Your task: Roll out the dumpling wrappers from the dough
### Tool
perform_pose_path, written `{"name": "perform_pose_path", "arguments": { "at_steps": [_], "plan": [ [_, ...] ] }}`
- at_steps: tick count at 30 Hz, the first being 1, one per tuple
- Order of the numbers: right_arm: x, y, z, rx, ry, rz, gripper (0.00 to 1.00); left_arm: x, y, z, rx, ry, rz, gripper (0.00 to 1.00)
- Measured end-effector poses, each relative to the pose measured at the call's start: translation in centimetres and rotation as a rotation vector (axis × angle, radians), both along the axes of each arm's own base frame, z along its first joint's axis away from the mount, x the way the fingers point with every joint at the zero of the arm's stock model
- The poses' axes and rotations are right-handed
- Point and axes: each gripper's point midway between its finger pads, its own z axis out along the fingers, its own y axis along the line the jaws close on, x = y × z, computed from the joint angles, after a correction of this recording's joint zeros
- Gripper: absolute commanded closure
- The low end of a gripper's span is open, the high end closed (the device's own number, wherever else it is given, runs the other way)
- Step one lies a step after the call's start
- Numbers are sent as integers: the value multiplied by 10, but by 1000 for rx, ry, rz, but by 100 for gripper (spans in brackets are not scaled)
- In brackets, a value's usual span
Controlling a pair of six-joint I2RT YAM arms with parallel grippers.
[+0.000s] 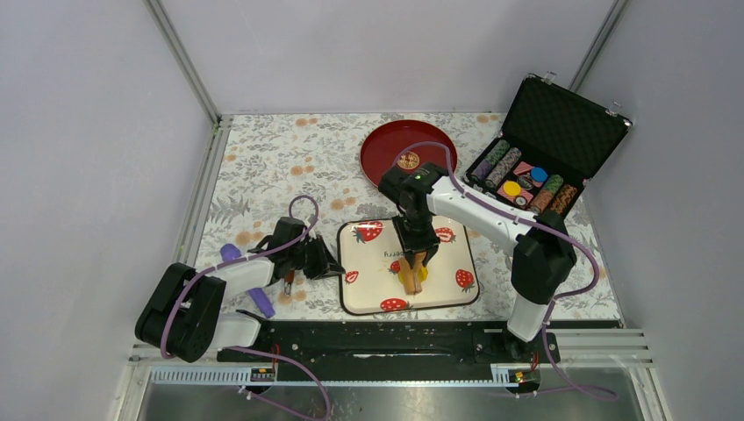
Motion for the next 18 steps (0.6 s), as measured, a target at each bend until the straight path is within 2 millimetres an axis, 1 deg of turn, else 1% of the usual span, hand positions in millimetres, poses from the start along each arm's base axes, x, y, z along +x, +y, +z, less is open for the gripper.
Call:
{"name": "perform_pose_path", "arguments": {
  "at_steps": [18],
  "plan": [
    [-4, 6, 0, 24, 24, -34, 100, 0, 0, 0, 0, 0, 0, 98]
  ]
}}
